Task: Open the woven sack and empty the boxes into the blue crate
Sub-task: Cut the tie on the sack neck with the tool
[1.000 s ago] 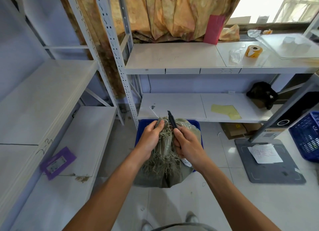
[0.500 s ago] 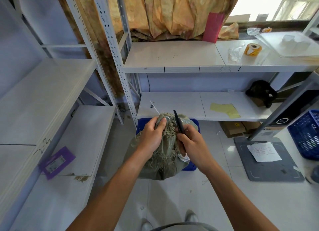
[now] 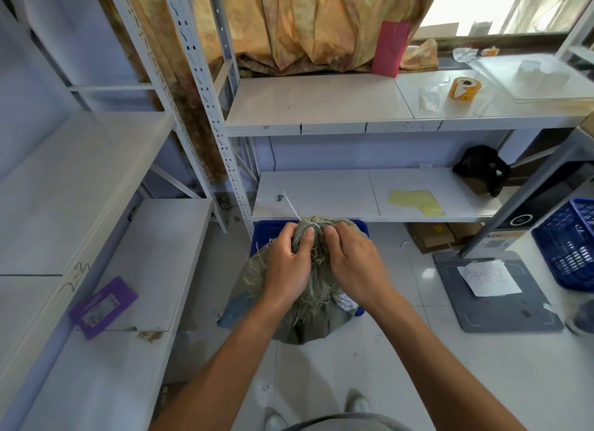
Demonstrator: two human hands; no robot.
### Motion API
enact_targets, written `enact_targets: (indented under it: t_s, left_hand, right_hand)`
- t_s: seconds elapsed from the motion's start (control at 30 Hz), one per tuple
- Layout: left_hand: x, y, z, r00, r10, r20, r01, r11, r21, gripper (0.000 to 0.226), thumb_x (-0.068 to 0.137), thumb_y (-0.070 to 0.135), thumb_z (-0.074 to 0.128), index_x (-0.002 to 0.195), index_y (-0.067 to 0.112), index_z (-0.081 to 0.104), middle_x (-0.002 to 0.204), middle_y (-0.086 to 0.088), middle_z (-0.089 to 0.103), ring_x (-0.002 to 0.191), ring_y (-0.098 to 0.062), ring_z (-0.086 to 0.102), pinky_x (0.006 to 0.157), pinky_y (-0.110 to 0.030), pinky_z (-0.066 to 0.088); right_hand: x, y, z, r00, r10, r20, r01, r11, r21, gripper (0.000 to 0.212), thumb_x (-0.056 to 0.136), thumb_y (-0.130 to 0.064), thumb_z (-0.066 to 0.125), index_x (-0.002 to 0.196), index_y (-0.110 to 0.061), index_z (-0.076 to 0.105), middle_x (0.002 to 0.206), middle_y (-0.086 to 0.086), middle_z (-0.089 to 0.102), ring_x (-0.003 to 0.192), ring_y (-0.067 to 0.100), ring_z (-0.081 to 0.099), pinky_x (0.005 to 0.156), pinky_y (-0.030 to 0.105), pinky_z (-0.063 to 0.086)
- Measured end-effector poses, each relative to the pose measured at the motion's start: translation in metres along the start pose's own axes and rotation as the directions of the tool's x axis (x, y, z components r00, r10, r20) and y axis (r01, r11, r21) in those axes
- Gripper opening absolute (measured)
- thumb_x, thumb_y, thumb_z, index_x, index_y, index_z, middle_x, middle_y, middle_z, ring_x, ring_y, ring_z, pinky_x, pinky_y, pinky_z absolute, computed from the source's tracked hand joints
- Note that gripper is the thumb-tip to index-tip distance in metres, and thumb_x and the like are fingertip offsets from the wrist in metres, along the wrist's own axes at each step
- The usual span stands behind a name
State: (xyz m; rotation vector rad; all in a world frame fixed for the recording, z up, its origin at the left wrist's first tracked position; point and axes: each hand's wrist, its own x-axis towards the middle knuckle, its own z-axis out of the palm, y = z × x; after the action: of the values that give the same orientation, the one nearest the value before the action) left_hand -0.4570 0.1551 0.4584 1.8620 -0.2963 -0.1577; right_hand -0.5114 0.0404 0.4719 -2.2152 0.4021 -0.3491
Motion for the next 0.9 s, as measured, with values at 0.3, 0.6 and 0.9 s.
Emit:
enact_targets:
  t_s: [0.3,0.6,0.9]
  left_hand:
    - [-0.013,0.002,0.010,0.999,-0.030,-0.032,0.026,0.994,-0.103,0.019,0.104,0.038,0.051,0.097,0.026,0.064,0.091,0.006,0.070,0.089,-0.013,0.067,0.083,-0.040,0.056]
    - [-0.016,0.003,0.012,0.997,-0.038,-0.061,0.031,0.993,-0.112,0.017,0.104,0.039,0.051,0.097,0.029,0.064,0.091,0.008,0.070,0.089,-0.011,0.067,0.084,-0.043,0.056]
    - [-0.016,0.001,0.011,0.997,-0.050,-0.056,0.043,0.993,-0.113,0.020,0.104,0.041,0.049,0.105,0.027,0.062,0.100,0.007,0.070,0.098,-0.011,0.066,0.090,-0.041,0.055]
  right_hand:
    - [-0.006,-0.003,0.005,0.997,0.008,-0.077,-0.019,0.990,-0.140,0.027,0.104,-0.039,0.039,0.089,-0.021,0.054,0.086,-0.005,0.059,0.076,0.017,0.054,0.067,0.035,0.037]
    - [-0.011,-0.002,0.005,0.996,-0.034,-0.076,0.020,0.983,-0.182,0.028,0.104,-0.040,0.040,0.101,-0.019,0.058,0.096,-0.004,0.060,0.082,0.020,0.057,0.072,0.039,0.045]
    - [-0.011,-0.005,0.005,0.997,-0.026,-0.070,0.012,0.981,-0.196,0.027,0.104,-0.040,0.040,0.102,-0.020,0.058,0.096,-0.006,0.059,0.081,0.017,0.058,0.070,0.036,0.047]
